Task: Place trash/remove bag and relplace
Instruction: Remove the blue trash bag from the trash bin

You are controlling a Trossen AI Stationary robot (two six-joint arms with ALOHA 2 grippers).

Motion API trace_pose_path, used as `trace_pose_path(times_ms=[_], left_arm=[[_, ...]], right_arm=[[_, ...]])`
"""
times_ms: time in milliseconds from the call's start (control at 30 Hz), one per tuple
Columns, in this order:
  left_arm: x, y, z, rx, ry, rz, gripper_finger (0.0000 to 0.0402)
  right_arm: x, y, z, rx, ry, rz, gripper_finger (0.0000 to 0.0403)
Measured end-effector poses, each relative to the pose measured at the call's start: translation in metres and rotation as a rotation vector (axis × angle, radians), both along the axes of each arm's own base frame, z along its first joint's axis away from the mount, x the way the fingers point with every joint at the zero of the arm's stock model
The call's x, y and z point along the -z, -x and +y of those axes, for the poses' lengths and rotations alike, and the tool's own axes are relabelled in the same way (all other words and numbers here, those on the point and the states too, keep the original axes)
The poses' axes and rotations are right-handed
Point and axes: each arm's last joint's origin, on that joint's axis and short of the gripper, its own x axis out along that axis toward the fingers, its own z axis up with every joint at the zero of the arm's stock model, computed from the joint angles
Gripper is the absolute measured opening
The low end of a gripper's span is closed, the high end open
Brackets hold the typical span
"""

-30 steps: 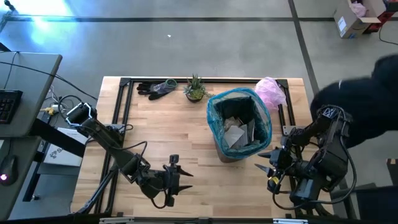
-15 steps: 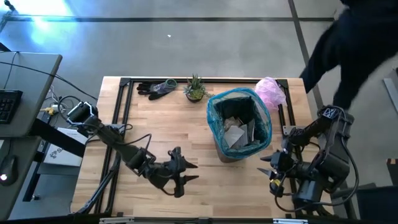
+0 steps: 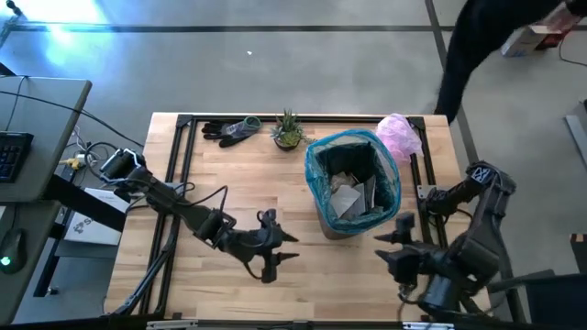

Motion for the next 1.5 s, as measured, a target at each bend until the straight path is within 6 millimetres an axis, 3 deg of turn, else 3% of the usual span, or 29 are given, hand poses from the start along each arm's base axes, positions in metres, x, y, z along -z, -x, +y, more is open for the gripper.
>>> trace_pose_path(times_ms=[400, 733, 867, 1100, 1300, 1500], left_arm=[[-0.001, -0.01, 0.019, -0.073, 0.039, -0.006, 0.0158], [-0.002, -0.01, 0.018, -0.074, 0.061, -0.018, 0.0158], [-0.003, -0.01, 0.015, -0.066, 0.068, -0.031, 0.0158], [-0.003, -0.006, 0.009, -0.047, 0.068, -0.03, 0.0158], [-0.003, -0.005, 0.007, -0.034, 0.05, -0.028, 0.0158], [-0.004, -0.008, 0.012, -0.052, 0.044, -0.04, 0.0158]], right_arm=[[0.017, -0.035, -0.011, -0.093, 0.182, 0.177, 0.0155], [0.032, -0.061, -0.02, -0.047, 0.239, 0.24, 0.015], [0.047, -0.076, -0.02, -0.027, 0.273, 0.288, 0.0114], [0.06, -0.088, -0.02, -0.005, 0.304, 0.322, 0.0009], [0.045, -0.085, -0.016, 0.024, 0.278, 0.224, 0.0001], [-0.004, -0.076, -0.005, 0.021, 0.256, -0.017, 0.0]])
